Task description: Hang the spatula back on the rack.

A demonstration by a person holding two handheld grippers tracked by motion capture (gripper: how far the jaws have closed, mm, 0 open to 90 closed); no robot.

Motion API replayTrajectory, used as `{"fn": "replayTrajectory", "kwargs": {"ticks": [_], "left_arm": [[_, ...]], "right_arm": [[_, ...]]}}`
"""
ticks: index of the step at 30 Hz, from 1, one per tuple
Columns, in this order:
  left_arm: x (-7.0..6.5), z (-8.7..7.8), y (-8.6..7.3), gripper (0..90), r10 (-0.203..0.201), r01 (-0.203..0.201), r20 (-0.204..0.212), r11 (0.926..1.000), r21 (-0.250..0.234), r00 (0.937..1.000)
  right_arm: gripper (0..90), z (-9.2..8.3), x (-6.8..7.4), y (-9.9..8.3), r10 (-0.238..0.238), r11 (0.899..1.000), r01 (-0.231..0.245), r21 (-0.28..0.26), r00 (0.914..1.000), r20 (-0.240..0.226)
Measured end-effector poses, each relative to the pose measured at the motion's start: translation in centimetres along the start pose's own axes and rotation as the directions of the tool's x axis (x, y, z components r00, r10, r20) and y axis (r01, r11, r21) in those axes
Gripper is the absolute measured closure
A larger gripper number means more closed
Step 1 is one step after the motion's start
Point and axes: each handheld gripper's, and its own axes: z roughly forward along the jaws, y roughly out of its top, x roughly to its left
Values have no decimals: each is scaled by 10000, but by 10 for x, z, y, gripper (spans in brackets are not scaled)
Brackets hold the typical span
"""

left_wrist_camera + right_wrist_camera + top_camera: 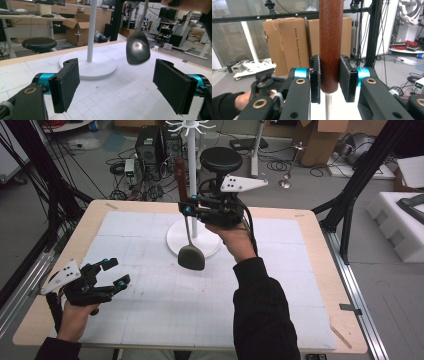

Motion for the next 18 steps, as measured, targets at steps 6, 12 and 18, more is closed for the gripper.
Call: {"fn": "replayTrajectory", "kwargs": {"ticks": [6, 12, 18], "left_arm": [[0, 0, -7, 219, 241, -237, -190, 9995, 192, 9995], [-1, 0, -12, 222, 186, -183, -87, 9992, 360, 9998], [-1, 0, -14, 223, 158, -153, -89, 9988, 456, 9998]], "right_arm": [[733, 5, -18, 10, 42, 9998, -42, -175, 10000, 14], [733, 11, -41, 22, 210, 9997, -208, -99, 9996, 207], [733, 18, -56, 29, 271, 9996, -269, -59, 9992, 291]]}}
